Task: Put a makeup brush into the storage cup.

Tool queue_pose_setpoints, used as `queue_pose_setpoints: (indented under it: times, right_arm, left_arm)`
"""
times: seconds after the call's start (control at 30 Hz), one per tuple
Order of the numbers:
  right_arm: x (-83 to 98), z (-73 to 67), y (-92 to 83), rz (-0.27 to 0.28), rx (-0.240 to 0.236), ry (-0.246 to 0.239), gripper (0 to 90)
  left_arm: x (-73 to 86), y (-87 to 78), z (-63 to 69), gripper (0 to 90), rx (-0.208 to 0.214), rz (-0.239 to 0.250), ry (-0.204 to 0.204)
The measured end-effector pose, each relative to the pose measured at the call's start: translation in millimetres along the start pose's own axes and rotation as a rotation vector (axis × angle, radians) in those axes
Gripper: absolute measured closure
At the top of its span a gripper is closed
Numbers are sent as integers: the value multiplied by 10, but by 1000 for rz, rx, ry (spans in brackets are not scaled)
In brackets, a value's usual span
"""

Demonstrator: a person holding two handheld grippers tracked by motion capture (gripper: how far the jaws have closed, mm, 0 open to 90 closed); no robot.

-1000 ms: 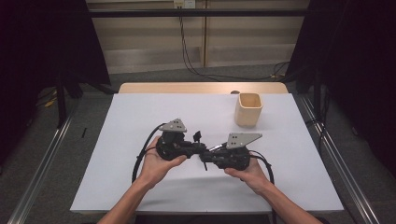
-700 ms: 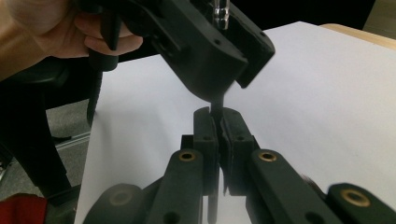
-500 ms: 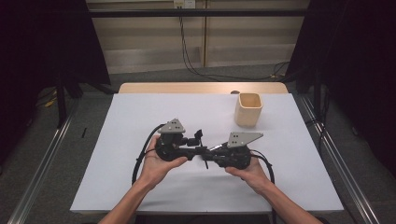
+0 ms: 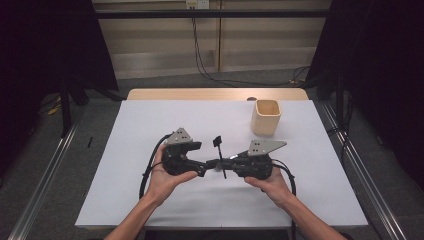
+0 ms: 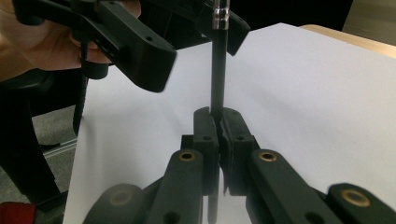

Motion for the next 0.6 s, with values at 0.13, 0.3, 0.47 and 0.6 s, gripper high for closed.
queue_pose_setpoints:
  times: [0.13, 0.3, 0.47, 0.6]
  right_arm:
    - [0, 18, -13, 1, 4, 5, 866]
    - [-8, 55, -52, 12, 16, 14, 866]
    - [-4, 100, -98, 16, 34, 20, 866]
    - [-1, 150, -155, 22, 53, 22, 866]
  left_arm:
    - [26, -84, -70, 92, -51, 25, 3]
    - [75, -186, -145, 48, -69, 45, -5]
    - [111, -293, -212, 27, -114, 63, 9]
    - [175, -365, -243, 25, -152, 68, 59]
Point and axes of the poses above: each handheld gripper's, and its own axes: y roughly forward along the jaws, x roughly out of its underside, z roughly to its right, the point moved 10 cm from there along y, roughly forward along the jaws, and after that the axes turned 7 degrees about x, right-handed, at the moved point
